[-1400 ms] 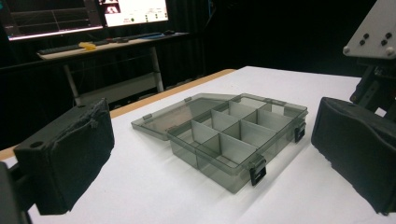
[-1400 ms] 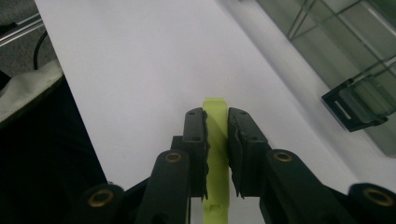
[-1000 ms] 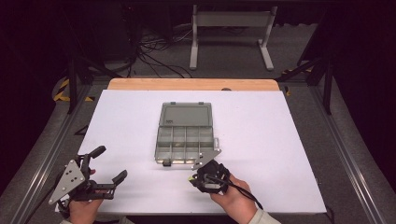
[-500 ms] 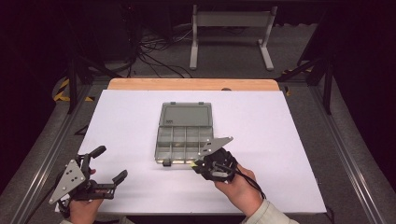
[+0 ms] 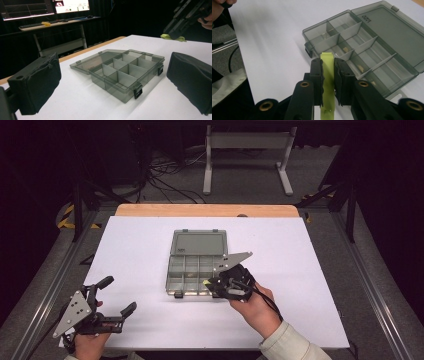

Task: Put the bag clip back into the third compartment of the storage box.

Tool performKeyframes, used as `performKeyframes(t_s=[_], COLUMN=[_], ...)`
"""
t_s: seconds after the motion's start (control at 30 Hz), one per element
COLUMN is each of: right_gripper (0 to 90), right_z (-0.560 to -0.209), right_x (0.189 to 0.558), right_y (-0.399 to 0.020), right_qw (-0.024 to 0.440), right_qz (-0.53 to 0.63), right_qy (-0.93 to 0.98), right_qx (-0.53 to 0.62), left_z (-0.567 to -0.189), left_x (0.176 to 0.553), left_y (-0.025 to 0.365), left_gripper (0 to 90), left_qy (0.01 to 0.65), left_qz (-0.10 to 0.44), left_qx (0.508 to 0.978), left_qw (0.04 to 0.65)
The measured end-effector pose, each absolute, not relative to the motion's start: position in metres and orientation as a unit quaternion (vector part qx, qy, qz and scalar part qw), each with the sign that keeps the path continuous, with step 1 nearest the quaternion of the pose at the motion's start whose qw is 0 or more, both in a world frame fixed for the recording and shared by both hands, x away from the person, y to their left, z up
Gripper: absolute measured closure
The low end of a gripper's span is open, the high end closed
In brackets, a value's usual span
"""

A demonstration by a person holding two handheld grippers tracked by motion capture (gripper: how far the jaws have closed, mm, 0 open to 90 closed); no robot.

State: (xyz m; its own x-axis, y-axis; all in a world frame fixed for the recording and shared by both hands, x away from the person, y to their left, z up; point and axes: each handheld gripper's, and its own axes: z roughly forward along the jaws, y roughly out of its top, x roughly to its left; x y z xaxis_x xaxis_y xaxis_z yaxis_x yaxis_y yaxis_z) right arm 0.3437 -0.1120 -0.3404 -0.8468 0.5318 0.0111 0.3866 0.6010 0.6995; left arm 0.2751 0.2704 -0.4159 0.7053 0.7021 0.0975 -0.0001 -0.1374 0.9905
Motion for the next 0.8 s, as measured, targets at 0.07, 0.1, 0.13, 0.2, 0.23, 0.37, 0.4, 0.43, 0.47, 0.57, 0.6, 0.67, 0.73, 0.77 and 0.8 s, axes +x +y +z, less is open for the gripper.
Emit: performKeyframes(t_s=[0.07,0.1,0.13,0.2,0.23,0.37,0.4,0.43,0.47,0.57,0.6,0.67,0.73,0.77,0.8], right_gripper=[78.3,78.3,78.4,78.3,78.4,78.3,78.3,78.3,78.3,78.3,78.3,78.3,78.3,78.3,78.3], right_z=[-0.338,-0.337,-0.336,-0.335,-0.335,-0.334,-0.334,-0.334,-0.334,-0.333,-0.333,-0.334,-0.336,-0.337,-0.339], right_x=[0.348,0.350,0.353,0.358,0.362,0.373,0.376,0.378,0.381,0.386,0.389,0.394,0.398,0.400,0.403], right_y=[-0.111,-0.111,-0.110,-0.110,-0.110,-0.109,-0.108,-0.108,-0.108,-0.107,-0.107,-0.106,-0.106,-0.106,-0.106], right_qw=[0.099,0.101,0.102,0.102,0.104,0.104,0.106,0.110,0.112,0.115,0.116,0.118,0.122,0.125,0.126], right_qz=[0.368,0.369,0.371,0.373,0.376,0.378,0.378,0.379,0.380,0.381,0.383,0.386,0.386,0.385,0.385], right_qy=[0.888,0.886,0.886,0.885,0.884,0.882,0.882,0.880,0.880,0.878,0.877,0.874,0.875,0.875,0.875], right_qx=[0.258,0.260,0.258,0.260,0.259,0.261,0.262,0.264,0.263,0.265,0.267,0.269,0.266,0.266,0.265], left_z=[-0.416,-0.416,-0.416,-0.416,-0.416,-0.416,-0.416,-0.416,-0.416,-0.416,-0.416,-0.416,-0.416,-0.416,-0.416], left_x=[0.275,0.275,0.275,0.275,0.275,0.276,0.276,0.276,0.276,0.276,0.276,0.277,0.277,0.276,0.277], left_y=[0.271,0.271,0.271,0.270,0.270,0.271,0.271,0.271,0.271,0.271,0.271,0.271,0.271,0.271,0.271], left_gripper=[0.1,0.1,0.1,0.1,0.1,0.1,0.1,0.1,0.1,0.1,0.1,0.1,0.1,0.1,0.1], left_qy=[0.252,0.252,0.252,0.253,0.253,0.252,0.252,0.251,0.251,0.250,0.250,0.249,0.249,0.250,0.250], left_qz=[0.291,0.291,0.291,0.288,0.288,0.288,0.288,0.288,0.288,0.288,0.288,0.287,0.287,0.288,0.287], left_qx=[0.696,0.695,0.697,0.696,0.696,0.699,0.699,0.700,0.700,0.700,0.700,0.701,0.701,0.700,0.701], left_qw=[0.606,0.607,0.606,0.607,0.607,0.604,0.605,0.603,0.603,0.604,0.603,0.603,0.603,0.604,0.603])
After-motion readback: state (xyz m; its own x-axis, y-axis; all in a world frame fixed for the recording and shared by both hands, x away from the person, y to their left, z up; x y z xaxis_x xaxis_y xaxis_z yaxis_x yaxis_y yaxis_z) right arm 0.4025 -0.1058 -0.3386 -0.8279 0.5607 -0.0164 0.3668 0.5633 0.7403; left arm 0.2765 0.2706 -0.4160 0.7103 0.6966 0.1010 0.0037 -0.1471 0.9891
